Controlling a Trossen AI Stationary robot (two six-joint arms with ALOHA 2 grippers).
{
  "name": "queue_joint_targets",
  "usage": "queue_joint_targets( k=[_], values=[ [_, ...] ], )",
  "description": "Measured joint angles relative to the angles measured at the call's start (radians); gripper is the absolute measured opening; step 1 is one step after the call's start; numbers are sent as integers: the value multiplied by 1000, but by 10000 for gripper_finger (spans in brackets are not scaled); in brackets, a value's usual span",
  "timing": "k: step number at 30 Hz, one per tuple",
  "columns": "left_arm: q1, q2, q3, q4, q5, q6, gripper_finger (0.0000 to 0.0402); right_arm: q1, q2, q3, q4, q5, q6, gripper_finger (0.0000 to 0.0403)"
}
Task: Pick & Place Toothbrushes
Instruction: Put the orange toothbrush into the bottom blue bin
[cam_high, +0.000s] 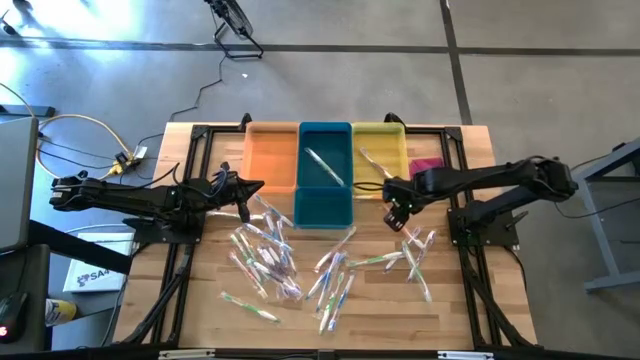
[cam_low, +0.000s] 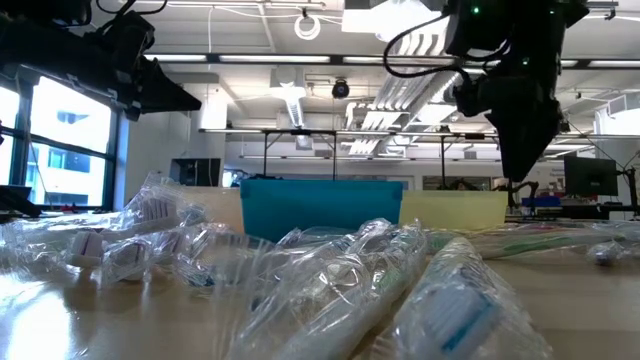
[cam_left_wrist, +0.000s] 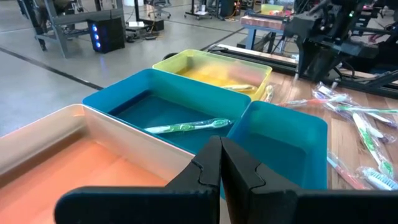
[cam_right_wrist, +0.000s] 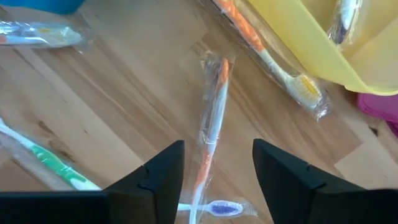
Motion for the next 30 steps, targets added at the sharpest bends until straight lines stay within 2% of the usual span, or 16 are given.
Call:
queue_joint_targets(
  k=[17, 30],
  values=[
    [0, 0, 0, 0, 0, 0, 0, 49, 140, 0, 6, 2, 1, 177],
    [0, 0, 0, 1, 0, 0, 0, 85, 193, -1, 25, 10, 46, 177]
  ],
)
